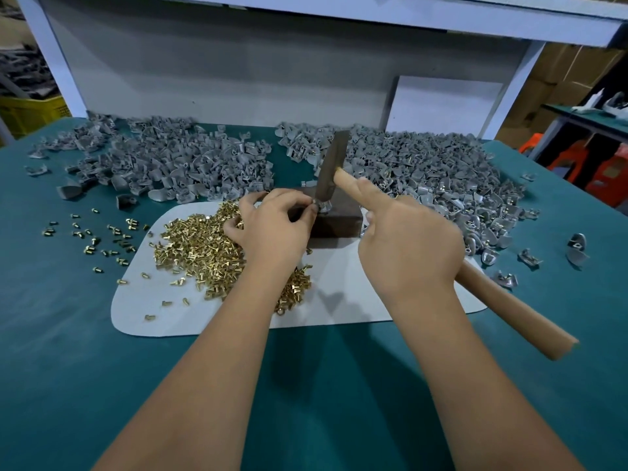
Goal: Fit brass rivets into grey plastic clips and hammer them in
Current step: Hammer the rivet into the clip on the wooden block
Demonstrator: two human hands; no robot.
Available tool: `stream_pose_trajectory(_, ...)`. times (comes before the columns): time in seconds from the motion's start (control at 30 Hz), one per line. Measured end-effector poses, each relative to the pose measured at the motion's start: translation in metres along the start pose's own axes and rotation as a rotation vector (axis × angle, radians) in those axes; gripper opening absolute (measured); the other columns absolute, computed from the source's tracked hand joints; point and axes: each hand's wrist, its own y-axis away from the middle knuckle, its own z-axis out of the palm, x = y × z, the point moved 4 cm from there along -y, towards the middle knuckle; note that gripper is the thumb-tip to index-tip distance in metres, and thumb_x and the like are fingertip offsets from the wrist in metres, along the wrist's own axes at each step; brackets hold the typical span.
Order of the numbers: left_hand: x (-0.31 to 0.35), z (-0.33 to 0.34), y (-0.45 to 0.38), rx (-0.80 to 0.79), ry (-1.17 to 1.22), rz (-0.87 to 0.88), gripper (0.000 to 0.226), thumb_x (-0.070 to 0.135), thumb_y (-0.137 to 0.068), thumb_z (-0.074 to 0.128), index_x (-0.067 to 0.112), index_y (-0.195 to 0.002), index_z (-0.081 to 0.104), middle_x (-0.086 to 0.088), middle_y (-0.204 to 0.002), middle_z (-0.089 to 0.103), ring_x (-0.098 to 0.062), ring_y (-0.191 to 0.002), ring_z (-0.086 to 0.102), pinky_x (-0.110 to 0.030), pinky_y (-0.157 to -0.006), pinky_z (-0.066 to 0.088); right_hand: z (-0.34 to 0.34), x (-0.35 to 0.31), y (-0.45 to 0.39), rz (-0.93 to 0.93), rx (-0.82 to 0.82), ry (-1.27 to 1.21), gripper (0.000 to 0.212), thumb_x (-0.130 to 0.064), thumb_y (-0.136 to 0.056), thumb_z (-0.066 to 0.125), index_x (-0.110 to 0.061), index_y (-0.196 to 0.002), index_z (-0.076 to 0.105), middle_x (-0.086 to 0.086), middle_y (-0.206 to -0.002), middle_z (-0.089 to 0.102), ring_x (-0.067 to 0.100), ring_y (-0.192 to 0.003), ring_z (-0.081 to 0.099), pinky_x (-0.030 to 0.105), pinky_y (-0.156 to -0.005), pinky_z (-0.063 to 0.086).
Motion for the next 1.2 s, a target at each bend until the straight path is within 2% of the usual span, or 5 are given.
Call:
stream_pose_trajectory(0.33,0.000,0.001,0.000,0.020,0.013,-0.012,0.007,0.046,-0.085,0.068,0.046,-0.079,0.066,0.032,-0.102,0.060,-0.017,-0.130,0.030,-0.034,-0.083,0.007,-0.001,0.003,0.000,-0.011,-0.018,0.004,0.058,-0.021,-0.088,0.056,-0.048,-0.137,0.040,0.001,-0.082,0.058,0.025,-0.064,0.045,0.028,-0.052,0.021)
stream_pose_trajectory(0.53,0.001,0.003,0.000,0.074,0.007,-0.015,0.005,0.043,-0.084,0.070,0.042,-0.079,0.070,0.033,-0.091,0.054,-0.016,-0.131,0.031,-0.037,-0.092,0.010,-0.014,0.008,0.000,0.057,0.230,-0.113,0.060,-0.007,-0.076,0.071,-0.033,-0.128,0.059,0.006,-0.062,0.052,0.021,-0.050,0.032,0.022,-0.048,0.017)
stream_pose_trajectory(0.67,-0.001,0.002,-0.001,0.009,0.022,-0.010,0.004,0.044,-0.085,0.069,0.043,-0.081,0.069,0.030,-0.101,0.061,-0.015,-0.129,0.030,-0.045,-0.096,0.014,-0.004,0.000,0.000,-0.021,-0.014,0.011,0.058,-0.018,-0.087,0.059,-0.045,-0.136,0.044,0.002,-0.076,0.055,0.024,-0.059,0.037,0.026,-0.048,0.014)
stream_pose_trajectory(0.9,0.002,0.001,0.002,0.071,0.053,-0.009,0.015,0.042,-0.084,0.072,0.045,-0.073,0.063,0.032,-0.086,0.055,-0.015,-0.128,0.032,-0.039,-0.092,0.011,-0.014,0.005,-0.001,0.069,0.174,-0.048,0.061,-0.012,-0.079,0.068,-0.038,-0.131,0.053,0.001,-0.066,0.042,0.022,-0.052,0.033,0.025,-0.049,0.016)
stream_pose_trajectory(1.2,0.002,-0.001,0.002,-0.020,-0.001,-0.025,0.010,0.048,-0.087,0.064,0.047,-0.077,0.062,0.031,-0.099,0.057,-0.015,-0.129,0.029,-0.041,-0.090,0.013,0.004,0.015,-0.004,0.079,0.021,-0.091,0.060,-0.017,-0.092,0.053,-0.051,-0.138,0.034,-0.002,-0.076,0.044,0.021,-0.059,0.035,0.022,-0.045,0.011)
